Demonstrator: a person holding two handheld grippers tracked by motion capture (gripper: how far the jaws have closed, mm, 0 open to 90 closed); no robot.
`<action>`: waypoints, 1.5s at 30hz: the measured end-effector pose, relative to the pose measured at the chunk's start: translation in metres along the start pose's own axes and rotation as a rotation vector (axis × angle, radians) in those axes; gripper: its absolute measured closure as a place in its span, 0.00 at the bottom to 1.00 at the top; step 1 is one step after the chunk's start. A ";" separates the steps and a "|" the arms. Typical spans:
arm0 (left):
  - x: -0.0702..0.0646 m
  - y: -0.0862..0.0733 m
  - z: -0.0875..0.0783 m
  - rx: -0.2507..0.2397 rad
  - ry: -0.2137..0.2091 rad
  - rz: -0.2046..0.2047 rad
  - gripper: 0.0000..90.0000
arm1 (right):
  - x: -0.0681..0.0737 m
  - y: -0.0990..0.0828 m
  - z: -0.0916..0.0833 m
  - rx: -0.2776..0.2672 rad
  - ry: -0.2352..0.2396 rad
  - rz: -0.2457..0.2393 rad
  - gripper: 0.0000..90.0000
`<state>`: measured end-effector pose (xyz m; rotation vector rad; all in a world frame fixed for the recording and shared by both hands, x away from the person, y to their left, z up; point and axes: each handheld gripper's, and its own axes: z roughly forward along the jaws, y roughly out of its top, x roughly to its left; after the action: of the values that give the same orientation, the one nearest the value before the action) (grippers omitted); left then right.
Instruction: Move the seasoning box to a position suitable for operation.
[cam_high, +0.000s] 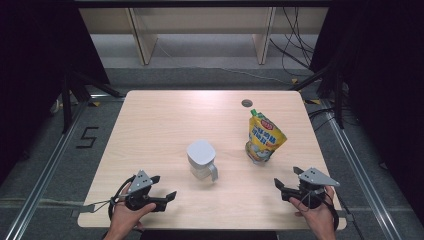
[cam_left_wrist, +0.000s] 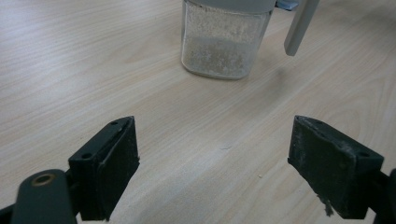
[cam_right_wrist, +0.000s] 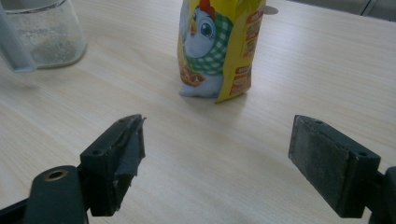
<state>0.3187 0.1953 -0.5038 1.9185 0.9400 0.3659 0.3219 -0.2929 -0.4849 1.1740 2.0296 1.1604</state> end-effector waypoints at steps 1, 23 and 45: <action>0.000 0.000 0.000 0.000 0.000 -0.001 0.17 | 0.000 0.000 0.000 -0.002 0.001 -0.004 0.21; -0.026 0.014 0.013 -0.063 -0.048 0.005 0.18 | 0.001 -0.002 0.002 -0.001 0.003 0.019 0.18; -0.062 0.046 0.074 -0.037 -0.139 0.139 0.39 | 0.002 0.001 -0.002 -0.030 0.030 -0.001 0.23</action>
<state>0.3427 0.0916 -0.4957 1.9534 0.7068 0.3237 0.3200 -0.2918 -0.4833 1.1470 2.0274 1.2110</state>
